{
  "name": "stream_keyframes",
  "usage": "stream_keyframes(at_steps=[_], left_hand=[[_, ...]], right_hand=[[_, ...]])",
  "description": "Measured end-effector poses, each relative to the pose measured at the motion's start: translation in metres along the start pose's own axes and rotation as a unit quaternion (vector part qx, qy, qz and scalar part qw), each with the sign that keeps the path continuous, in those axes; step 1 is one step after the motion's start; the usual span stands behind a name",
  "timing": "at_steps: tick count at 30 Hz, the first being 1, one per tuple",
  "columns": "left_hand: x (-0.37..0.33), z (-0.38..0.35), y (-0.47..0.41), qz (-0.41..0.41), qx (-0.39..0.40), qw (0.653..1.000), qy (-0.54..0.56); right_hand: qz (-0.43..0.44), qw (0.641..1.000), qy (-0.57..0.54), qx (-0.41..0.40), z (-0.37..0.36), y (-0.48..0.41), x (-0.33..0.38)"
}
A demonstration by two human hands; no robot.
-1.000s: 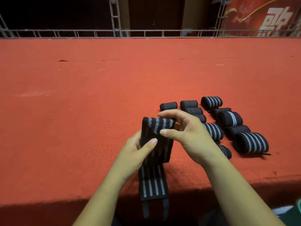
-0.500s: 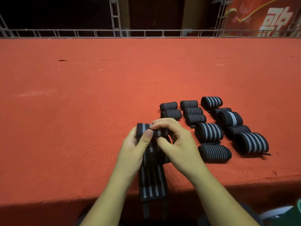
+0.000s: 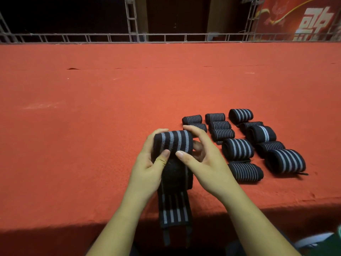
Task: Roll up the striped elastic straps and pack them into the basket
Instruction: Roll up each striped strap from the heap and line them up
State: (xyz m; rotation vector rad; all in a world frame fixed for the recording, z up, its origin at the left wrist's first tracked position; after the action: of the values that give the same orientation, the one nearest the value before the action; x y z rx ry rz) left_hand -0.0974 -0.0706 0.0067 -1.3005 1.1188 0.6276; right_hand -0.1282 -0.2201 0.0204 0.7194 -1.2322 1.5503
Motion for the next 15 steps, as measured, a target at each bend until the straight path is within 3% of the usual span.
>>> stream_keyframes(at_steps=[7,10,15], left_hand=[[-0.001,-0.006,0.002,0.023,0.044,0.998,0.038],[-0.002,-0.01,0.004,0.045,0.024,0.994,0.098],[-0.004,-0.006,0.004,0.024,-0.003,0.995,0.097]], right_hand=[[0.019,0.999,-0.031,-0.021,0.003,-0.002,0.003],[0.016,0.999,-0.028,-0.019,0.0,-0.002,0.002],[-0.007,0.998,-0.063,0.01,-0.006,0.002,0.004]])
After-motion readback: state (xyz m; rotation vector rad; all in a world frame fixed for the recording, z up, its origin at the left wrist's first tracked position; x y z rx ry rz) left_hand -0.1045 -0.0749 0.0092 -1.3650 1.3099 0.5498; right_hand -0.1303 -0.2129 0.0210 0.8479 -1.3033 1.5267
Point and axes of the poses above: each hand's wrist, its own y-axis away from the middle knuckle, its own z-axis out of the back of the hand, x = y × z, the point moved 4 cm from there along -y, towards the middle knuckle, and after that the axes turned 9 degrees about y, right-handed, at the moved point
